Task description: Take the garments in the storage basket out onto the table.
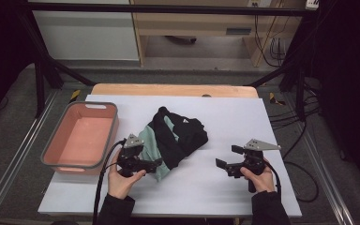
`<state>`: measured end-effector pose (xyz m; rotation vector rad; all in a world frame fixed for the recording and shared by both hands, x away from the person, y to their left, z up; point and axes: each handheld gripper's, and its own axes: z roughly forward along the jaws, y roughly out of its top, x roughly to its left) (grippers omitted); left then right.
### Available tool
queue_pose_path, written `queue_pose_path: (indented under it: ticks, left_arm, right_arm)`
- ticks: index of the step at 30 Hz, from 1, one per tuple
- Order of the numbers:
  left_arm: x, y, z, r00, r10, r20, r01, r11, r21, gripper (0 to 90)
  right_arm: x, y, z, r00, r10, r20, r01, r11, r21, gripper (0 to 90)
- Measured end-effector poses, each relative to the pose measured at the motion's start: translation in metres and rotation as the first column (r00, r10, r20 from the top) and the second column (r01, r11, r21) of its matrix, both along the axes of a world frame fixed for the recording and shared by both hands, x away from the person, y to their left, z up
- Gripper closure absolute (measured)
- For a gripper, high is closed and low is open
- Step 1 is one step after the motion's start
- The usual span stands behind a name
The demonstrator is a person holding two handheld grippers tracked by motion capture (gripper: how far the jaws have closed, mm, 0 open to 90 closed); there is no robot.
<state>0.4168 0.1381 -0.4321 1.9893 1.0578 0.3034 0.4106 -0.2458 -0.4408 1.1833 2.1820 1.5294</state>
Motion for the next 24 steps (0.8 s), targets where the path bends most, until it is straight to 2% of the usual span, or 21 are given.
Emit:
queue_pose_path:
  ticks: [2, 6, 9, 10, 11, 14, 18, 19, 24]
  left_arm:
    - [-0.001, -0.002, -0.003, 0.9999, 0.011, -0.003, -0.011, 0.9999, 0.006, 9.1]
    - [-0.004, -0.004, -0.007, 0.9998, 0.019, -0.012, -0.019, 0.9997, -0.017, 14.9]
    - [-0.006, -0.007, -0.011, 0.9995, 0.029, -0.008, -0.029, 0.9996, -0.002, 24.1]
    - [-0.007, -0.008, -0.012, 0.9994, 0.032, -0.012, -0.032, 0.9995, -0.006, 24.1]
    - [-0.008, -0.008, -0.015, 0.9991, 0.041, -0.015, -0.041, 0.9991, -0.009, 31.1]
    - [-0.009, -0.008, -0.017, 0.9987, 0.050, -0.010, -0.050, 0.9988, 0.002, 36.2]
    - [-0.009, -0.010, -0.023, 0.9978, 0.065, -0.009, -0.065, 0.9979, -0.001, 53.0]
    - [-0.009, -0.011, -0.025, 0.9977, 0.068, -0.006, -0.068, 0.9977, 0.005, 55.1]
    - [-0.009, -0.013, -0.026, 0.9977, 0.068, 0.000, -0.068, 0.9973, 0.029, 63.8]
  right_arm:
    - [0.000, 0.004, 0.001, 1.0000, -0.001, -0.002, 0.001, 1.000, -0.003, 3.6]
    - [0.000, 0.012, 0.002, 1.0000, -0.001, -0.001, 0.001, 1.000, -0.002, 3.6]
    - [-0.001, 0.022, 0.001, 1.0000, -0.002, -0.006, 0.002, 1.000, -0.006, 3.6]
    - [-0.001, 0.022, 0.001, 1.0000, -0.002, -0.006, 0.002, 1.000, -0.006, 3.6]
    - [-0.001, 0.027, 0.001, 1.0000, 0.003, -0.007, -0.004, 1.000, -0.012, 3.6]
    - [-0.001, 0.031, 0.001, 1.0000, 0.008, -0.006, -0.008, 1.000, -0.013, 3.7]
    - [-0.002, 0.038, -0.001, 0.9997, 0.012, -0.021, -0.012, 1.000, -0.012, 5.1]
    - [-0.001, 0.040, -0.002, 0.9992, 0.018, -0.034, -0.018, 1.000, -0.006, 5.5]
    - [0.000, 0.044, -0.004, 0.9988, 0.019, -0.046, -0.020, 1.000, -0.009, 6.9]
